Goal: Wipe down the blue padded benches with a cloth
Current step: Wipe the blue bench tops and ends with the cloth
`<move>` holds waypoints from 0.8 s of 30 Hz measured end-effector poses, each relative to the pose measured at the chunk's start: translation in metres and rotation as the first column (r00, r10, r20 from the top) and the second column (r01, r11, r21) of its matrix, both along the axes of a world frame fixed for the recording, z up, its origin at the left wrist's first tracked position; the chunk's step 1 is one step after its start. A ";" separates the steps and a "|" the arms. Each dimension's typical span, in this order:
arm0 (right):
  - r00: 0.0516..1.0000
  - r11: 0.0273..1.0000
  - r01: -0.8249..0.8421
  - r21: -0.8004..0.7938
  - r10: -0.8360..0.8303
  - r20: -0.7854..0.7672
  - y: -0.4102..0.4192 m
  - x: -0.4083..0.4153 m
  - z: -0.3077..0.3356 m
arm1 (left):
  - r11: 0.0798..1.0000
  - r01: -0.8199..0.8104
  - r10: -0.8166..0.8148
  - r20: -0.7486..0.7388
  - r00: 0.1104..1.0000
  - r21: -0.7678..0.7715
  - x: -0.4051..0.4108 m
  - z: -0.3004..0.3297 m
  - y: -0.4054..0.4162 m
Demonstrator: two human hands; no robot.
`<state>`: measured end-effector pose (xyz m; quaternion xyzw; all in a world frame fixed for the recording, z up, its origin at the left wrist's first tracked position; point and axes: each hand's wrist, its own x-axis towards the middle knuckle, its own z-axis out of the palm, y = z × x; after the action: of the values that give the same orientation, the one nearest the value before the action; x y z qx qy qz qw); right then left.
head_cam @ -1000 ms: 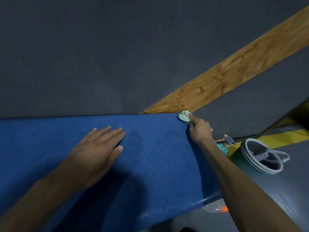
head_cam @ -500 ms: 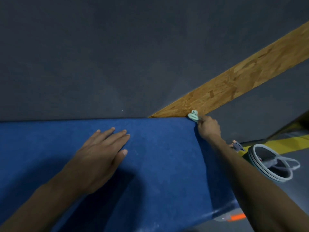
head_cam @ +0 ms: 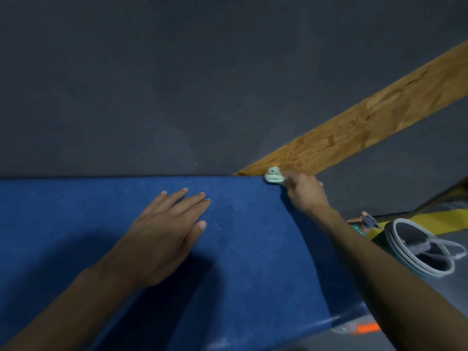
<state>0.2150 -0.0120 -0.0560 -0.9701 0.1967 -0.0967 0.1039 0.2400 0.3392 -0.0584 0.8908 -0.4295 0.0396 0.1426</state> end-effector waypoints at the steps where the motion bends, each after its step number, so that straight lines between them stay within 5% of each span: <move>1: 0.994 0.993 0.111 0.029 -0.110 -0.011 -0.012 -0.003 0.003 | 1.000 0.000 0.000 0.001 1.000 -0.002 -0.001 0.001 0.001; 4: 0.969 0.968 0.234 0.088 -0.239 0.056 0.001 0.001 0.000 | 1.000 -0.004 0.004 0.007 1.000 0.008 -0.002 0.003 0.008; 11: 0.945 0.963 -0.262 0.056 0.244 0.219 0.105 0.012 -0.022 | 0.999 -0.008 0.009 -0.044 0.999 0.037 -0.003 0.001 0.016; 18: 0.983 0.983 0.141 0.117 -0.153 0.102 0.029 0.010 -0.012 | 0.996 -0.009 0.014 -0.062 0.998 0.085 -0.003 0.002 0.025; 21: 0.973 0.987 0.146 0.067 -0.155 0.171 0.076 0.021 -0.022 | 0.994 -0.043 0.053 -0.091 0.994 0.104 -0.002 0.006 0.027; 24: 0.974 0.997 -0.026 0.072 0.009 0.225 0.122 0.023 -0.033 | 0.992 -0.055 0.067 -0.102 0.993 0.116 -0.003 0.011 0.025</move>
<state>0.2382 0.1102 -0.0890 -0.9501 0.1787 -0.1973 0.1624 0.2372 0.3641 -0.0471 0.9110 -0.3956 -0.0278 0.1133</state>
